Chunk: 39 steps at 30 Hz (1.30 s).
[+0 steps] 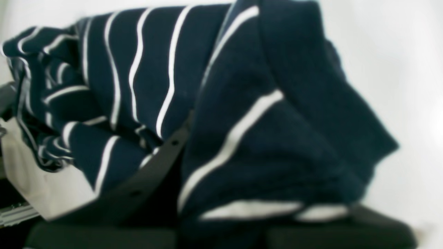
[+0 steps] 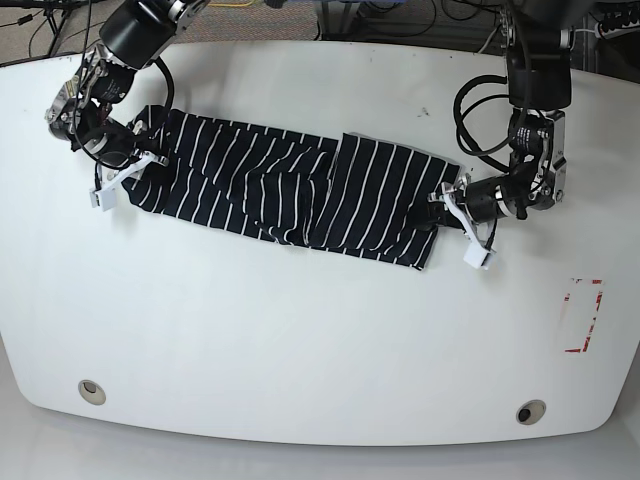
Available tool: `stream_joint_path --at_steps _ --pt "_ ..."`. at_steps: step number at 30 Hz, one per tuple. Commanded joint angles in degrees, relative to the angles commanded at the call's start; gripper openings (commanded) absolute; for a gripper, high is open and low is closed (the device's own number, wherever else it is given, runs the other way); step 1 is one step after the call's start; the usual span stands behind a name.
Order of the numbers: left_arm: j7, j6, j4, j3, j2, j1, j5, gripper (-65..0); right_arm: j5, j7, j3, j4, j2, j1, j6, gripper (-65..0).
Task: Layout the t-shirt on the table in an organized manner, then fold the t-shirt properly
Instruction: 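Grasp the opposite strip end with the right gripper, then fold both strip ends inward toward each other with both grippers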
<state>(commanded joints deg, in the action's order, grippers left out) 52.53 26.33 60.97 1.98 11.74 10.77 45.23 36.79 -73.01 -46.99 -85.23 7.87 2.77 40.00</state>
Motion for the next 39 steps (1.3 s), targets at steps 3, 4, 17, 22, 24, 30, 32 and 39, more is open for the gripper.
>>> stream_joint_path --at_steps 3,4,17,22,24,30,32,39 --pt "0.09 -2.64 0.00 0.00 -2.02 0.18 -0.09 -57.6 0.44 -1.32 1.76 -6.51 0.00 -0.79 0.00 -61.5" --pt "0.09 -3.69 0.00 0.00 -2.73 0.18 -0.18 -57.6 0.62 -2.20 2.90 -8.97 -0.09 -0.88 0.00 -61.5" --pt "0.00 -10.29 0.09 -0.09 -8.53 3.43 -0.26 -57.5 0.09 -3.78 17.23 -26.55 -1.41 -0.44 0.00 -61.5" --pt "0.00 -10.29 0.09 -0.97 -9.85 4.57 -0.35 -57.5 0.00 -3.78 21.80 -26.64 -4.04 1.41 0.00 -61.5" --pt "0.00 -10.29 0.09 -2.02 -10.55 4.57 -0.35 -57.5 0.00 -3.69 23.38 -26.46 -5.36 1.93 0.00 -61.4" --pt "0.00 -10.29 0.09 -4.40 -11.25 4.48 -0.26 -57.5 -1.67 -3.52 27.43 -26.29 -8.62 3.78 0.00 -61.0" --pt "0.00 -10.29 0.09 -4.84 -11.25 4.48 -0.18 -57.5 -3.78 -3.52 28.31 -26.29 -10.02 4.75 0.00 -61.0" --pt "0.00 -10.29 0.26 -4.48 -11.25 4.48 0.00 -57.5 -10.46 -2.37 32.18 -23.47 -13.19 5.98 0.00 -60.9"
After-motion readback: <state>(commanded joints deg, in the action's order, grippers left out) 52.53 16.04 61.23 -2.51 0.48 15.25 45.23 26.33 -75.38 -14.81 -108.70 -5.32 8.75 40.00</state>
